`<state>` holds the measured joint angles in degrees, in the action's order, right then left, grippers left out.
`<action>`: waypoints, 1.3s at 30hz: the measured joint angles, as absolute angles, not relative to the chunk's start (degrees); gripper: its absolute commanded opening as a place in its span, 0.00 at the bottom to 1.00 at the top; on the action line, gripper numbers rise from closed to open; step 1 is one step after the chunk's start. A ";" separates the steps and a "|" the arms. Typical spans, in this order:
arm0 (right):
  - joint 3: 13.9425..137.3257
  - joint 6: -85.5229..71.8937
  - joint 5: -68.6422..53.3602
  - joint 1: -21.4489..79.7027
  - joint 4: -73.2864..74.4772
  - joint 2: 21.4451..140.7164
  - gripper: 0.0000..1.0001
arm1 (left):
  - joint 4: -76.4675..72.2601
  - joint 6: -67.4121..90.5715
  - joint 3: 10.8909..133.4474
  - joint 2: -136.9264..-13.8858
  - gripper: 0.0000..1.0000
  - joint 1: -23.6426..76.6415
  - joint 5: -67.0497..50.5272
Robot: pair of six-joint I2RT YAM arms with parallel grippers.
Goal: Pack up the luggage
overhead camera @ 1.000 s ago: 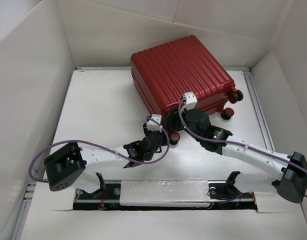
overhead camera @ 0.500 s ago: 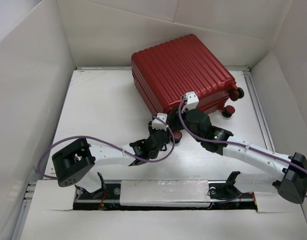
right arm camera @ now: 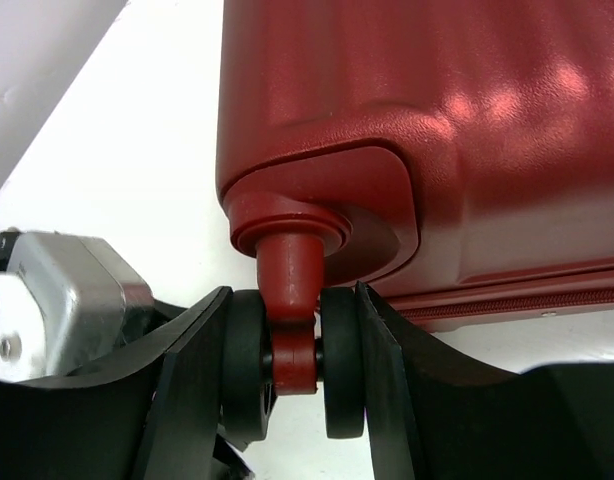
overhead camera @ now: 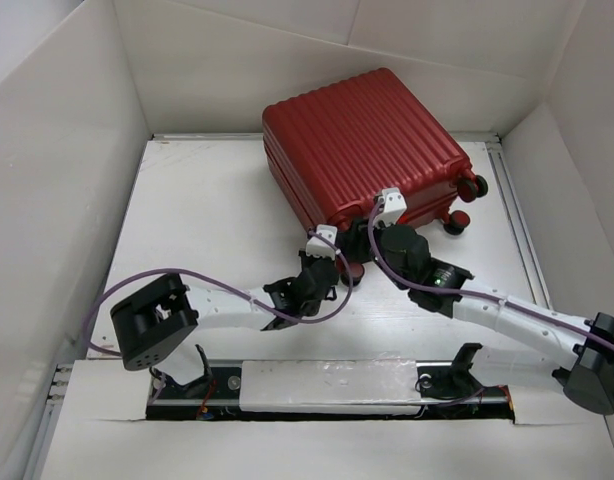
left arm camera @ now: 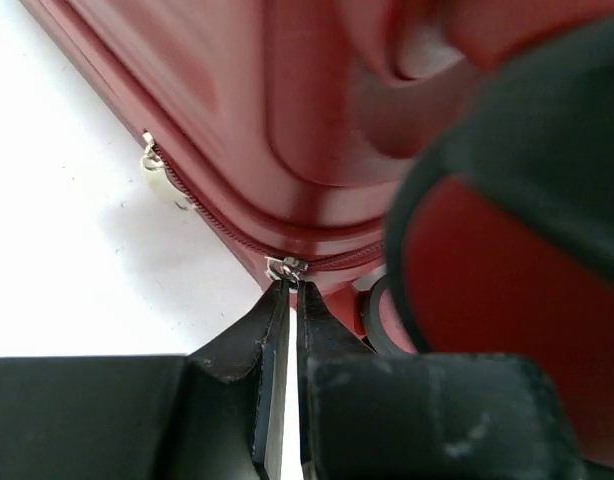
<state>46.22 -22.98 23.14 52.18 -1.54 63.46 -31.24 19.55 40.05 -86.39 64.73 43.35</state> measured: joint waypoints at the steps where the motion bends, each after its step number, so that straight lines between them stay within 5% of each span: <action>1: 46.06 -23.05 23.27 52.23 -1.65 63.31 0.00 | -31.53 19.59 39.62 -86.17 0.00 64.47 43.31; 13: 43.16 -23.77 25.06 52.60 -1.74 59.55 0.00 | -32.60 25.67 32.67 -77.65 0.00 42.17 37.93; 19: 43.05 -23.75 25.02 52.60 -1.74 59.51 0.00 | -35.03 27.38 28.08 -71.92 0.00 39.59 26.70; 21: 43.05 -23.75 25.06 52.60 -1.96 59.75 0.00 | -36.88 25.69 26.06 -69.73 0.11 44.58 23.29; 23: 43.09 -23.75 25.06 52.60 -2.02 59.77 0.00 | -38.09 23.66 25.63 -69.25 0.39 51.48 20.78; 25: 43.09 -23.75 25.06 52.60 -2.04 59.77 0.00 | -38.87 22.33 25.61 -69.28 0.48 56.01 17.69; 39: 43.09 -23.75 25.02 52.60 -2.15 59.81 0.00 | -38.96 17.80 33.04 -81.45 0.49 56.27 17.87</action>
<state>43.09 -23.75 25.02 52.60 -2.15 59.81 -38.96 17.80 33.04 -81.45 56.27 17.87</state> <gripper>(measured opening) 0.544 0.501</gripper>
